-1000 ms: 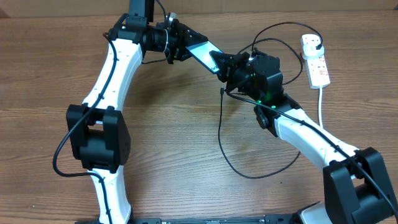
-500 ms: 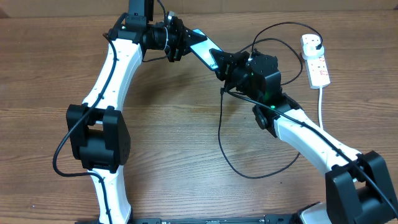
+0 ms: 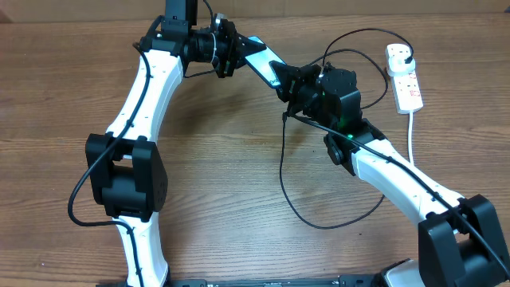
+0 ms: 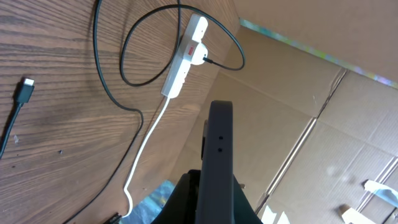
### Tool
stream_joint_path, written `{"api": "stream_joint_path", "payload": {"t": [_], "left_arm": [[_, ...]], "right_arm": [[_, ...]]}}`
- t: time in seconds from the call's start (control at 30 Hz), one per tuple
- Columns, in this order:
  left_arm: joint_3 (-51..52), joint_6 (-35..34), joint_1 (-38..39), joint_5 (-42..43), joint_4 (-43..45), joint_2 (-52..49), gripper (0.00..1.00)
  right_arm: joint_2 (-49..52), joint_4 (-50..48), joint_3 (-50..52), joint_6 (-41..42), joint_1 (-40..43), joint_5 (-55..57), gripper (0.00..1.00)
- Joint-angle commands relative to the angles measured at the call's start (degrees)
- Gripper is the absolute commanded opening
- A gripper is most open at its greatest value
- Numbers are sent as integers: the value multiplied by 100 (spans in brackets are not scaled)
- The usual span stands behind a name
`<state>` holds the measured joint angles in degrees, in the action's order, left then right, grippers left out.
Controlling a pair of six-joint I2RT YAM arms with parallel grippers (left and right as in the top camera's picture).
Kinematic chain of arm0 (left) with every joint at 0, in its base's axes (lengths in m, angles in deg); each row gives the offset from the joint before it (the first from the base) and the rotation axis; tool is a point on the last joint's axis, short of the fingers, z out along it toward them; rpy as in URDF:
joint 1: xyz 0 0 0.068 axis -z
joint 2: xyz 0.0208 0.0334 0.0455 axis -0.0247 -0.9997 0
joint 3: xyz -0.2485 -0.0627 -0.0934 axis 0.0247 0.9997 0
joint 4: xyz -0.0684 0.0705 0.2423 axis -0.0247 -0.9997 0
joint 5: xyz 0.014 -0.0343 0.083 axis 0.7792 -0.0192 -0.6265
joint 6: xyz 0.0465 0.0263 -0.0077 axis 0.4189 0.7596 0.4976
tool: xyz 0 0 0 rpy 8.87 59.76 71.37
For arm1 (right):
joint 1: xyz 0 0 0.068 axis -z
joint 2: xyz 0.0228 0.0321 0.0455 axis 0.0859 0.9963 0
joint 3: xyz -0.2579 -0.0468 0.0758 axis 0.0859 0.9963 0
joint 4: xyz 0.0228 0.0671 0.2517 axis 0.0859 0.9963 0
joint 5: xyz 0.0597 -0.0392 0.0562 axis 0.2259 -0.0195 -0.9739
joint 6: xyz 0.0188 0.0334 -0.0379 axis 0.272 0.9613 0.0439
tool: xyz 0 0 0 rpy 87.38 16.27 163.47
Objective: Plug charger to phone and switch on socket
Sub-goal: 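Release the phone from the right gripper and pull the right gripper back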
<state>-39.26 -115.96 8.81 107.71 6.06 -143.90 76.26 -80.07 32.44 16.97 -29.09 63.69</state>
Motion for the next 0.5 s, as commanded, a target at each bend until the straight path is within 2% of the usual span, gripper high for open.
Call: {"api": "stream_joint_path", "payload": {"t": [0.0, 0.23, 0.37, 0.47], "left_arm": [[-79, -627, 184, -658, 116, -4, 4], [-79, -623, 186, -802, 114, -4, 13], [-79, -621, 188, -826, 114, -4, 11], [-79, -621, 195, -826, 111, -4, 5]], "right_arm": [[-111, 94, -46, -647, -579, -1154, 4], [-109, -2, -46, -647, -669, -1147, 4], [-111, -59, -46, -647, -728, -1128, 4], [-111, -57, -46, -647, -734, -1132, 4]]}}
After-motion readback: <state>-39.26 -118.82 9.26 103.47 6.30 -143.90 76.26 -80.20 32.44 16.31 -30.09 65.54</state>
